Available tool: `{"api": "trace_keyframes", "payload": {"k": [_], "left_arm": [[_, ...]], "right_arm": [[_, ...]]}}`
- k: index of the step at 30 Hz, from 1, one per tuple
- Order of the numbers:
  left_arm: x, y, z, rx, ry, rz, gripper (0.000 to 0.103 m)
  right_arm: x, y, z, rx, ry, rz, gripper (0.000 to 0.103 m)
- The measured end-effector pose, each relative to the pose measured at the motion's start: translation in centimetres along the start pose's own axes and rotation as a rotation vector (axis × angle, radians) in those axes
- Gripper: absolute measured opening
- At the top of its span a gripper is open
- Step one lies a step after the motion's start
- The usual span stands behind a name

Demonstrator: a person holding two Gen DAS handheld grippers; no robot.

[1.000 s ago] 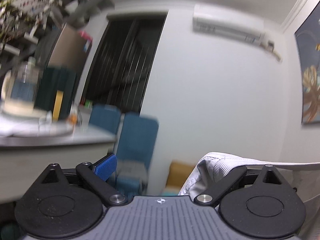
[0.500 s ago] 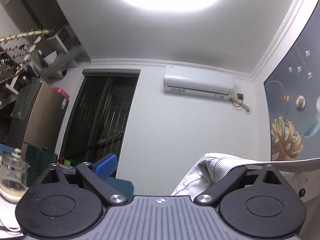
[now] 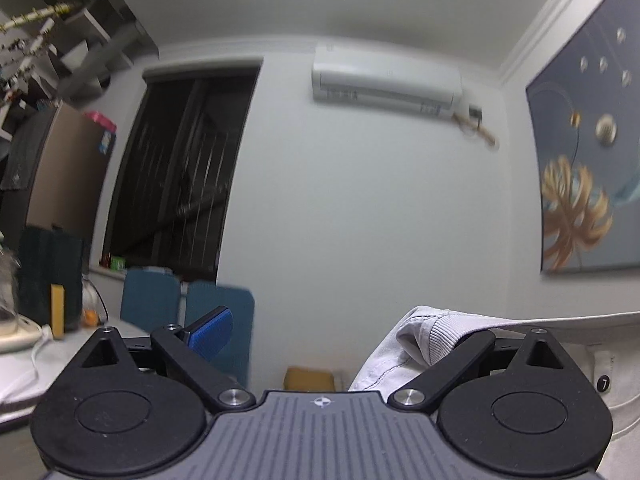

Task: Fold clothes
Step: 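Lift the T-shirt high with both grippers and shake it out, then lower the T-shirt flat onto the bed and open both grippers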

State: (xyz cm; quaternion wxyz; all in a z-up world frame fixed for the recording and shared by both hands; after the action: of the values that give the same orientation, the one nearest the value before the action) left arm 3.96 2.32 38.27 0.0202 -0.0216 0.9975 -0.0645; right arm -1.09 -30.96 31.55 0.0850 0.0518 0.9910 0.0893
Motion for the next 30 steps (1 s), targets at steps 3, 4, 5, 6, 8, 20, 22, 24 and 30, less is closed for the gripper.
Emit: {"api": "trace_keyframes", "payload": {"k": [3,4,5,6,8,20,22,24,30], "left_arm": [[-6.4,0.8,4.7,0.012,0.055,-0.01,0.098],[-8.6,0.9,6.1,0.015,0.059,-0.016,0.098],[-10.8,0.9,7.5,0.012,0.062,-0.031,0.099],[-13.1,0.8,8.8,0.009,0.066,-0.045,0.1],[-17.6,0.7,11.5,0.003,0.073,-0.074,0.101],[-50.7,-1.5,37.4,-0.02,0.437,-0.115,0.102],[-54.2,-0.8,43.2,-0.005,0.559,-0.102,0.102],[-57.7,-0.2,49.0,0.01,0.681,-0.088,0.098],[-62.2,0.8,58.3,-0.057,0.967,0.026,0.097]], "right_arm": [[-5.7,-0.6,4.4,0.01,0.086,0.009,0.062],[-7.5,-0.7,5.8,0.009,0.101,0.007,0.062],[-9.3,-0.8,7.1,0.005,0.11,0.002,0.062],[-11.2,-0.9,8.4,0.01,0.118,0.0,0.062],[-15.3,-0.8,10.7,0.038,0.128,0.005,0.062],[-44.3,-3.2,36.3,0.081,0.433,0.083,0.061],[-47.4,-4.4,42.0,0.078,0.521,0.08,0.06],[-49.7,-5.4,46.9,0.064,0.62,0.073,0.06],[-53.5,-6.4,55.5,0.006,0.943,-0.046,0.061]]}}
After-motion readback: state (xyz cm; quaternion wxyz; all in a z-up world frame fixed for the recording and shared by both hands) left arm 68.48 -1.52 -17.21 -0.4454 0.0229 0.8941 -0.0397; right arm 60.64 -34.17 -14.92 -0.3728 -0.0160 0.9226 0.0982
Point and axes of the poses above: each gripper's, at about its wrist camera, not at the fingertips, and x roughly against the way its jaws point, y to its left, z to its underside, the point moved 1 cm from there along -x, roughly the way its jaws point, and after that the axes turned 2 degrees about x, right-handed, at the moved point
